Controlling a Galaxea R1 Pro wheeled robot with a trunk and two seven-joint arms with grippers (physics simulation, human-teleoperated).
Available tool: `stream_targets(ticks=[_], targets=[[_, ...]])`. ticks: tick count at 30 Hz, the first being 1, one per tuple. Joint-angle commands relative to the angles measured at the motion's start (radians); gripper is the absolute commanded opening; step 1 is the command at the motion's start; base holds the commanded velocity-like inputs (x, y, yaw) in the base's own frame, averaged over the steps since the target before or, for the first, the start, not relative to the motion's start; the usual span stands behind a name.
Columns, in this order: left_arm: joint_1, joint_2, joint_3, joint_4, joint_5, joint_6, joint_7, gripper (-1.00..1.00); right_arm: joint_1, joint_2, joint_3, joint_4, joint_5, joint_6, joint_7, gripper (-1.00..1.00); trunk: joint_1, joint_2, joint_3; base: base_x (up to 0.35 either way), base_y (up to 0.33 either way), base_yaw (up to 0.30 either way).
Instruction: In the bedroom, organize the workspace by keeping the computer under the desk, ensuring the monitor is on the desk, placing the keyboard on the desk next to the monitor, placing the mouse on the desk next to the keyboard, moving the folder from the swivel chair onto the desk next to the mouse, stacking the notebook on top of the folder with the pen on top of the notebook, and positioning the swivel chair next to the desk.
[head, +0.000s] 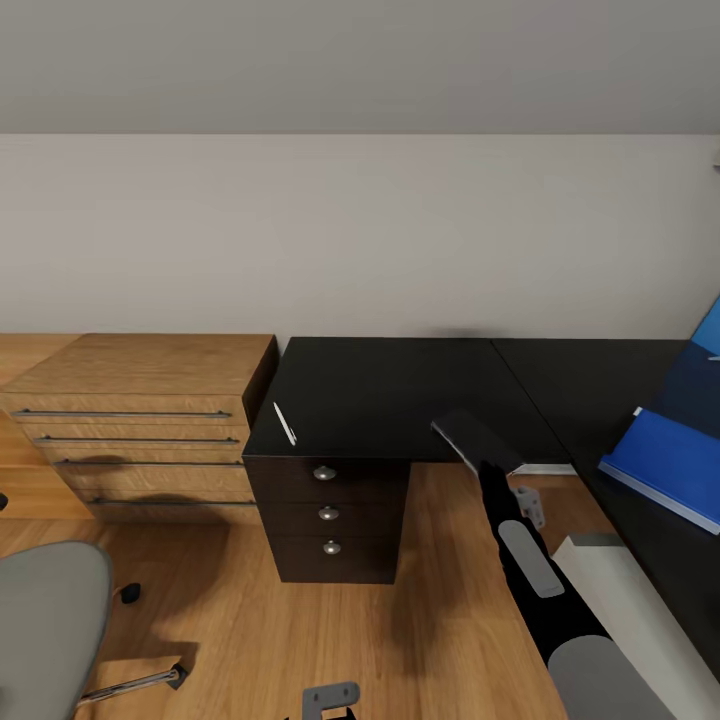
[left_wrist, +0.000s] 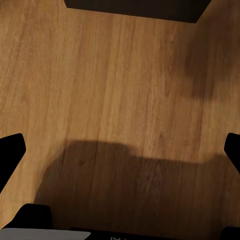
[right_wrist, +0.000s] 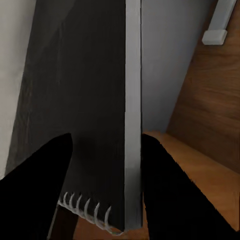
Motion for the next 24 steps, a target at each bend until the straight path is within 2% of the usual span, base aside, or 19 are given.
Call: stream_targets(ticks=[1,11,19,24], targets=[[-0.001,0.001,-0.003,-0.001,0.004,0.005,0.007,1.00,0.000,-0.001,0.005,0.000,-0.017,-0.009,-0.005,-1.00,0.000,0.000,-0.001,0.000,0.000,0.000],[-0.001,0.001,-0.004,-0.001,0.004,0.005,0.006,1.00,0.000,0.002,0.004,-0.001,-0.019,-0.010,-0.005,-1.00,0.000,0.000,-0.001,0.000,0.000,0.000],[-0.001,-0.001,-0.007,0.022,0.004,0.003,0.006,1.00,0.010,0.001,0.003,-0.020,-0.018,-0.011,0.004,-1.00,-0.031,0.056,0.024,0.000,0.000,0.000],[-0.001,0.000,-0.007,0.024,0.004,0.004,0.006,1.00,0.039,0.001,0.002,-0.065,-0.018,-0.012,0.027,-1.00,-0.050,0.091,0.040,0.000,0.000,0.000]])
